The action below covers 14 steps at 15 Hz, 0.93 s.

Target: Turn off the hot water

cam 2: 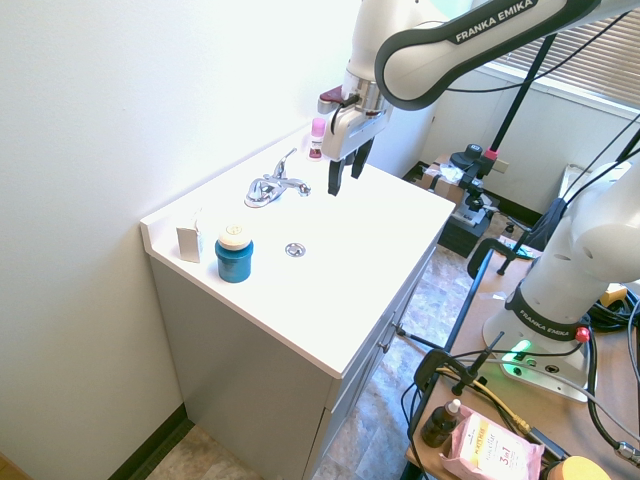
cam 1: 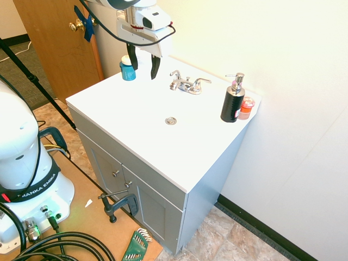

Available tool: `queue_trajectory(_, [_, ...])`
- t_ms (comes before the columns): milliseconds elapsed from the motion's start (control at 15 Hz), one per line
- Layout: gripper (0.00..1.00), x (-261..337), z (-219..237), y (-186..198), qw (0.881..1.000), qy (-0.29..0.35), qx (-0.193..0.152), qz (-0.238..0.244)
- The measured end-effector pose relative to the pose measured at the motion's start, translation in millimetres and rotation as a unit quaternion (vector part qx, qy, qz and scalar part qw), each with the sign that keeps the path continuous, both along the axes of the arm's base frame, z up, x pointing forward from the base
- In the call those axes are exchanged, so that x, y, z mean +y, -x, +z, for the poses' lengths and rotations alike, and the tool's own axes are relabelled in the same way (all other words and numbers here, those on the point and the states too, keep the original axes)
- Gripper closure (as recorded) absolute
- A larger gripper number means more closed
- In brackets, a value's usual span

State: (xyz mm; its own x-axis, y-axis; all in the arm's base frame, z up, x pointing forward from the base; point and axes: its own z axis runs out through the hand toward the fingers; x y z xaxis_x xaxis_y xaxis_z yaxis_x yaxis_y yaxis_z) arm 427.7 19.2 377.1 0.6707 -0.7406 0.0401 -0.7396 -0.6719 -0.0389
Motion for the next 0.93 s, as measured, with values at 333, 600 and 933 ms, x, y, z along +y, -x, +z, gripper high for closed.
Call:
queue_trajectory(333, [0.0,2.7,-15.0,-14.6,0.997,0.046,-0.035,-0.051])
queue_trajectory(600, [0.0,11.0,-35.8,-50.7,0.988,0.096,-0.057,-0.104])
queue_trajectory(933, [0.0,3.3,-31.7,-92.3,0.976,0.127,-0.095,-0.148])
